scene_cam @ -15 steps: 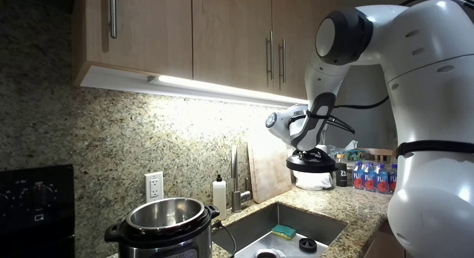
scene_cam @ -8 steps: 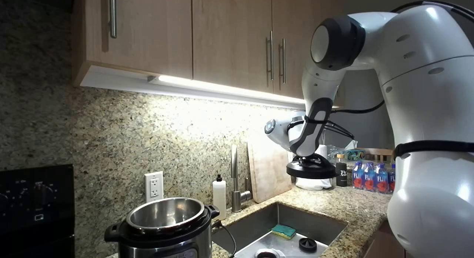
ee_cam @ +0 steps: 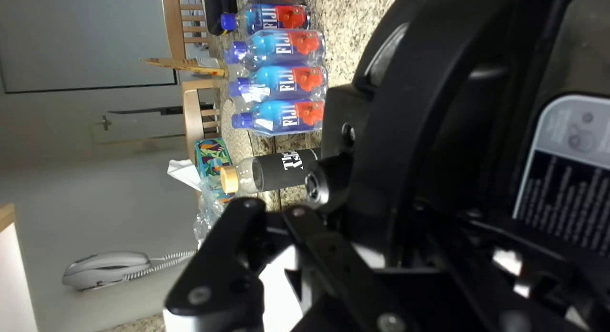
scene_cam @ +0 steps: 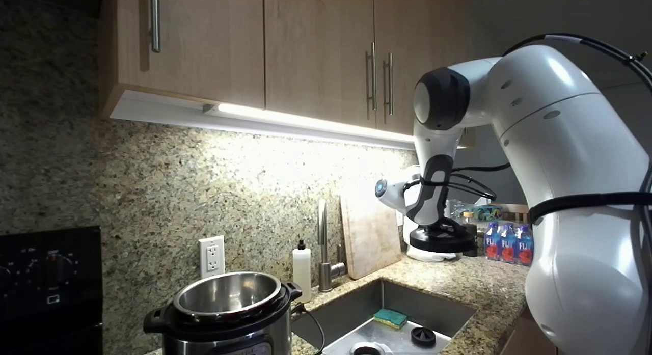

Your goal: Uncover the cooker and put the lid on the counter

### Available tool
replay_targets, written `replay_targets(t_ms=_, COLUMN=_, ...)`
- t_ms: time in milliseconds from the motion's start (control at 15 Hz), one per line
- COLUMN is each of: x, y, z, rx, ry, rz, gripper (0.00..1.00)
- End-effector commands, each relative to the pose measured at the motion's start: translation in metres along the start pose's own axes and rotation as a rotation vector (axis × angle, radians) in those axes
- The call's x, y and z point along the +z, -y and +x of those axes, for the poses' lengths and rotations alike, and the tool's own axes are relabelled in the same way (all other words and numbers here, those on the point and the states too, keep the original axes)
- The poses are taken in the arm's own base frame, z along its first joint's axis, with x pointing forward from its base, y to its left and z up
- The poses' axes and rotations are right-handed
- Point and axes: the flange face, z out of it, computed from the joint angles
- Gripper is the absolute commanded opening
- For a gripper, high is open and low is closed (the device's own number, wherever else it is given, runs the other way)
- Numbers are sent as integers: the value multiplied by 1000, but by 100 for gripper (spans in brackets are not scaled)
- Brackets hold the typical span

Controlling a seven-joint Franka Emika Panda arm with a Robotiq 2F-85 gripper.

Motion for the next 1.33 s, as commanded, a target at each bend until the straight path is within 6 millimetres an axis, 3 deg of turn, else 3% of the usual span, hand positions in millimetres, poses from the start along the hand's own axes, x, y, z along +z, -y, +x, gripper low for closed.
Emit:
replay_targets(t_ms=0, x=39, y=-24, z=15, rx=68, ry=52, rz=-28, gripper=1)
replay_targets(t_ms=533, x=117, y=-29, z=23, rx=174, ry=169, rz=-43, gripper=2)
replay_targets(t_ms=867, x=143, y=-12, z=27, rx=179, ry=208, rz=-51, gripper=2)
replay_targets(t_ms=1267, x=161, y=14, z=28, rx=147, ry=230, rz=-64, gripper=2)
